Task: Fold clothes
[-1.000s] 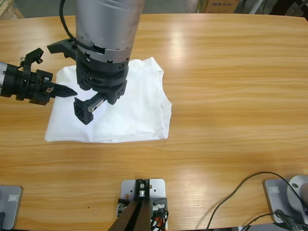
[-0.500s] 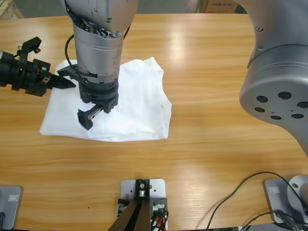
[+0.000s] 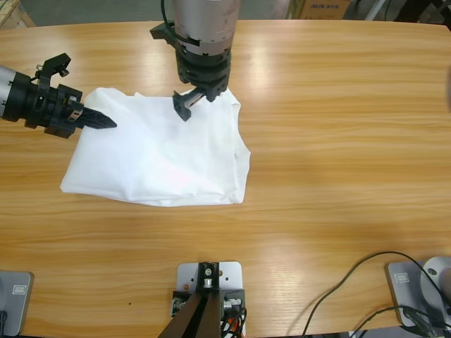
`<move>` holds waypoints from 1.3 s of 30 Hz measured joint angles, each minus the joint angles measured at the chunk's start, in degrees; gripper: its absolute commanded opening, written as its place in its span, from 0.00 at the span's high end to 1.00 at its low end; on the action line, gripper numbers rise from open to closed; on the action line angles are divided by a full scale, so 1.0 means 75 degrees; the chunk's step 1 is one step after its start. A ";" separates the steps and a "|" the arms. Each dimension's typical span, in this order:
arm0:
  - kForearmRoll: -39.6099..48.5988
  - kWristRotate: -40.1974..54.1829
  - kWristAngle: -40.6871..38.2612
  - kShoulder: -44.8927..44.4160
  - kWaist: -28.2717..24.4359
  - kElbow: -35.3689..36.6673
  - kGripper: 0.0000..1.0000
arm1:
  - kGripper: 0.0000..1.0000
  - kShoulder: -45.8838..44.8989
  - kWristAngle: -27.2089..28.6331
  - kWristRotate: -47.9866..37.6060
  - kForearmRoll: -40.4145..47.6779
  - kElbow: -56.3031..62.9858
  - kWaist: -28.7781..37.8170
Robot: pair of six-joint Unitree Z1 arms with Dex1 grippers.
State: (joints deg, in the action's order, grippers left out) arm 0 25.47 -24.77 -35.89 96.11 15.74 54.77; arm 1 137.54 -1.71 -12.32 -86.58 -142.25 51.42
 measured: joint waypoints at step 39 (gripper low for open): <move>0.1861 0.0000 0.0302 0.1480 0.1756 0.2740 1.00 | 0.12 -0.1406 0.0636 0.0061 -0.0002 0.1809 -0.0331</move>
State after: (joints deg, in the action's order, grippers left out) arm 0 39.43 -24.77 -33.62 107.20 28.91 75.32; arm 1 127.00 3.06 -11.87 -86.60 -128.68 48.93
